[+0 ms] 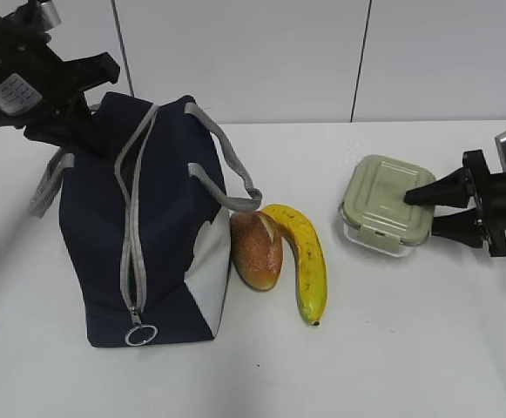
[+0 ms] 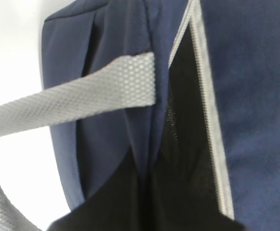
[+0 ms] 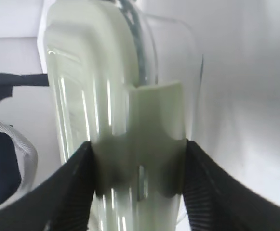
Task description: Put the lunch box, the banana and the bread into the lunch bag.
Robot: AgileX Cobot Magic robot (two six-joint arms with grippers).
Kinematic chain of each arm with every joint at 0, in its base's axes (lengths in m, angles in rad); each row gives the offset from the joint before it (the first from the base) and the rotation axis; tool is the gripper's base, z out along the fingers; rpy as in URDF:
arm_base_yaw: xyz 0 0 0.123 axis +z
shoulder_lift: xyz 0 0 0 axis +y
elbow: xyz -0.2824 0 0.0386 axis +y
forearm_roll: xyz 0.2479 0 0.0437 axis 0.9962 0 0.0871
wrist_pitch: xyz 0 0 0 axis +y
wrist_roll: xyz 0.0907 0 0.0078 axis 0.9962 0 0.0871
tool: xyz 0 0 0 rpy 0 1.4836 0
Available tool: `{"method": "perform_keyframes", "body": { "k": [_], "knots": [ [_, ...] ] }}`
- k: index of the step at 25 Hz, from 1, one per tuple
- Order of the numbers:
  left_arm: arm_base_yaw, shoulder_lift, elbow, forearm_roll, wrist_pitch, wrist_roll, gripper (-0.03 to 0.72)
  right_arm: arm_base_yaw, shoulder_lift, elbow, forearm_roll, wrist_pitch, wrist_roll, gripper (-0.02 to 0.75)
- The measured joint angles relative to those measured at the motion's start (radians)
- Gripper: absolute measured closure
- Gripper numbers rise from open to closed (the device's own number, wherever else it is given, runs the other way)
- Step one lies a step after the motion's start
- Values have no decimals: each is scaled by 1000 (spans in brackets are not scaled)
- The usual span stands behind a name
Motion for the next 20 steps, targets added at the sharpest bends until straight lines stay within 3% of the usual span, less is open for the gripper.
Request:
{"method": "perform_keyframes", "body": {
  "k": [6, 12, 20],
  "knots": [
    [0, 0, 0, -40, 2, 28, 691, 62, -92, -21, 62, -12, -4, 360],
    [0, 0, 0, -176, 3, 145, 691, 256, -246, -95, 99, 12, 49, 360],
    [0, 0, 0, -207, 0, 198, 691, 470, -288, -298, 67, 48, 223, 360]
  ]
}}
